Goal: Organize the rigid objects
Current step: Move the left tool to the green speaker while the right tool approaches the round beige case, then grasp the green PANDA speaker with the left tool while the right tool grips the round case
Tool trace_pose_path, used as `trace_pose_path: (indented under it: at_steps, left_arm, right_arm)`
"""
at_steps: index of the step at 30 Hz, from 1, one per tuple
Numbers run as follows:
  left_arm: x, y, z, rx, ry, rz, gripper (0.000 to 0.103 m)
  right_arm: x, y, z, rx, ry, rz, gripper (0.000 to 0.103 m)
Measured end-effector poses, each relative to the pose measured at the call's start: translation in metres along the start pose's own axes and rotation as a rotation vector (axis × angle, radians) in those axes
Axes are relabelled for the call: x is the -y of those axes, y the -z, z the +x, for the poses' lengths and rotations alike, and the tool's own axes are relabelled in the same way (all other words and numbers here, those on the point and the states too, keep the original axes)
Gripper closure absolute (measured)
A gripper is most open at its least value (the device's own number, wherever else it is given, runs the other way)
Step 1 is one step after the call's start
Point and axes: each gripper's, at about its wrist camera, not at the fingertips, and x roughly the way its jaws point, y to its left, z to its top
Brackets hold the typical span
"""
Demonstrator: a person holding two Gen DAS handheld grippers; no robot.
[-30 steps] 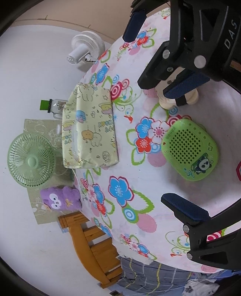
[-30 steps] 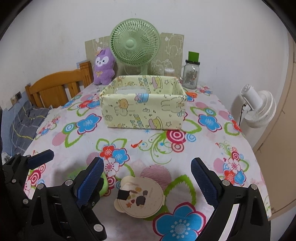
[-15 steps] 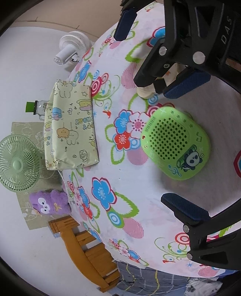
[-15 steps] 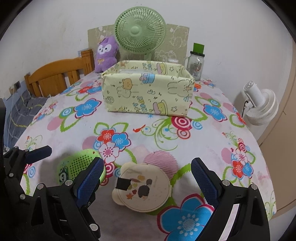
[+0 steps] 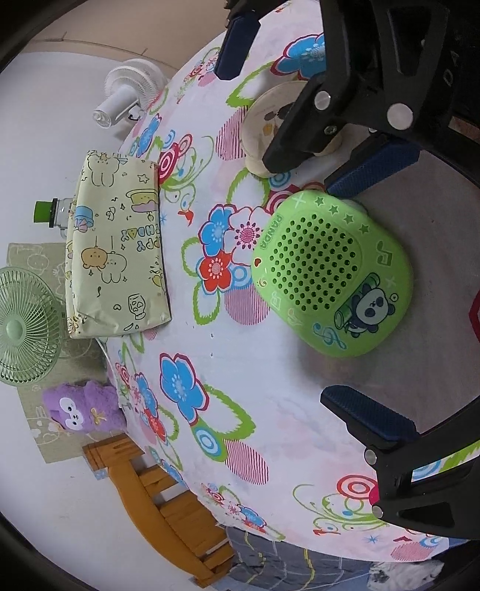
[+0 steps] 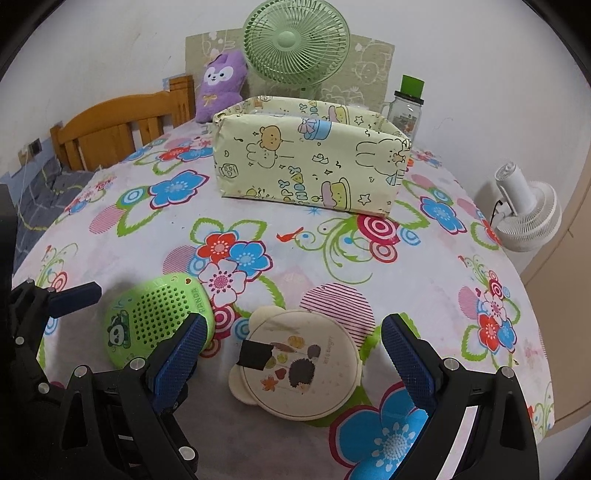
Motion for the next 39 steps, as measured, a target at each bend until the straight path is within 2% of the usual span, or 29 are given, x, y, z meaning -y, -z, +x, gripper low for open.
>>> trace_pose_path:
  at_steps: [15, 21, 29, 35, 39]
  left_arm:
    - [0.002, -0.012, 0.011, 0.029, 0.015, 0.010, 0.000]
    - [0.002, -0.009, 0.008, 0.037, 0.054, -0.003, 0.012]
    - [0.003, -0.002, 0.001, 0.031, 0.046, -0.007, 0.012]
    - [0.004, 0.007, -0.006, 0.036, 0.033, -0.016, 0.012]
    - [0.003, 0.010, -0.008, 0.046, 0.029, -0.019, 0.012]
  right_arm:
    - [0.016, -0.002, 0.009, -0.032, 0.022, 0.080, 0.006]
    - [0.016, -0.002, 0.010, -0.034, 0.026, 0.080, 0.006]
    - [0.011, 0.002, 0.005, -0.034, 0.029, 0.069, 0.006]
    - [0.007, 0.007, 0.008, -0.062, 0.033, 0.077, 0.006]
    - [0.008, 0.011, 0.020, -0.132, -0.006, 0.142, 0.006]
